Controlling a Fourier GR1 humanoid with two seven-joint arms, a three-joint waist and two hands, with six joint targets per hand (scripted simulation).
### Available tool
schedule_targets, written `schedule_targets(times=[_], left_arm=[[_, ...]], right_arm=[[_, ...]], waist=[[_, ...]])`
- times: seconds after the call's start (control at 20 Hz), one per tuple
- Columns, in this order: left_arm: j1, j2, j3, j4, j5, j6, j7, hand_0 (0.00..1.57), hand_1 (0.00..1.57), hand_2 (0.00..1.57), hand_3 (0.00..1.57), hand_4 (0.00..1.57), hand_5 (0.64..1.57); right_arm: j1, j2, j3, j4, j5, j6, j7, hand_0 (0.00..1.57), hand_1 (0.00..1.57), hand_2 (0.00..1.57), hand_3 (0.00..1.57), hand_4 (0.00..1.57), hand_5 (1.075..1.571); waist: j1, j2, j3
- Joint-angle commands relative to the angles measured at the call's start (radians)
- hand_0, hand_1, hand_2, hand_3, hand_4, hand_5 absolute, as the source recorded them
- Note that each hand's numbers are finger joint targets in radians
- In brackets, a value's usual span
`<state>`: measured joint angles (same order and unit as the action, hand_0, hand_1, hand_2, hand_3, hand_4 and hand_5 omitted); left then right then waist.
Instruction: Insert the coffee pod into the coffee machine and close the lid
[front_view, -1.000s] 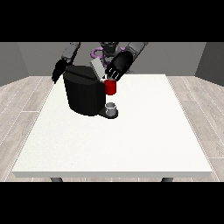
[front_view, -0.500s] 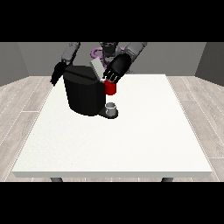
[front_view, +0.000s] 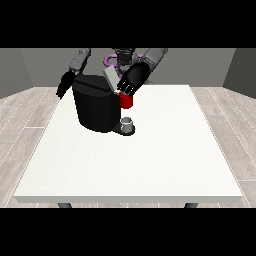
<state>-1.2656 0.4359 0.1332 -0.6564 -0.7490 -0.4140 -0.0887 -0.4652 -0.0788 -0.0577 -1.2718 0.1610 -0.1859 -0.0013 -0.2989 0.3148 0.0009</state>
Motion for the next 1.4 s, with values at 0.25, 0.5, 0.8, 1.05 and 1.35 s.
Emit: schedule_targets(times=[0.25,0.5,0.8,1.05,1.35], left_arm=[[-0.04,-0.016,-0.004,-0.009,-0.012,0.015,0.026,1.19,1.19,1.21,1.17,0.36,1.571],[-0.018,0.012,-0.05,-0.015,-0.071,0.062,-0.033,1.21,1.21,1.23,1.13,0.0,1.571],[0.033,0.037,-0.079,-0.002,-0.121,0.113,-0.082,1.16,1.16,1.18,1.05,0.0,1.571],[0.042,0.019,-0.053,0.022,-0.098,0.119,-0.094,1.12,1.12,1.14,0.98,0.0,1.571],[0.015,0.014,-0.026,0.023,-0.085,0.162,-0.123,1.25,1.25,1.21,0.96,0.0,1.571]], right_arm=[[0.009,-0.032,-0.039,0.055,-0.045,0.053,-0.044,0.0,0.0,0.0,0.0,0.0,1.571],[-0.036,-0.033,-0.042,0.041,-0.02,0.01,-0.017,0.0,0.0,0.0,0.0,0.14,1.571],[0.004,-0.039,-0.032,0.008,-0.021,0.025,-0.025,0.0,0.0,0.0,0.0,0.15,1.571],[0.011,-0.045,-0.035,-0.003,-0.03,0.037,-0.001,0.0,0.0,0.0,0.0,0.0,1.571],[-0.005,-0.023,-0.007,-0.018,-0.001,0.011,0.039,0.0,0.0,0.0,0.0,0.0,1.571]], waist=[[-0.003,-0.007,-0.0002],[0.017,0.024,-0.0005],[0.001,0.015,-0.0005],[-0.01,0.018,-0.0005],[-0.013,0.018,-0.0008]])
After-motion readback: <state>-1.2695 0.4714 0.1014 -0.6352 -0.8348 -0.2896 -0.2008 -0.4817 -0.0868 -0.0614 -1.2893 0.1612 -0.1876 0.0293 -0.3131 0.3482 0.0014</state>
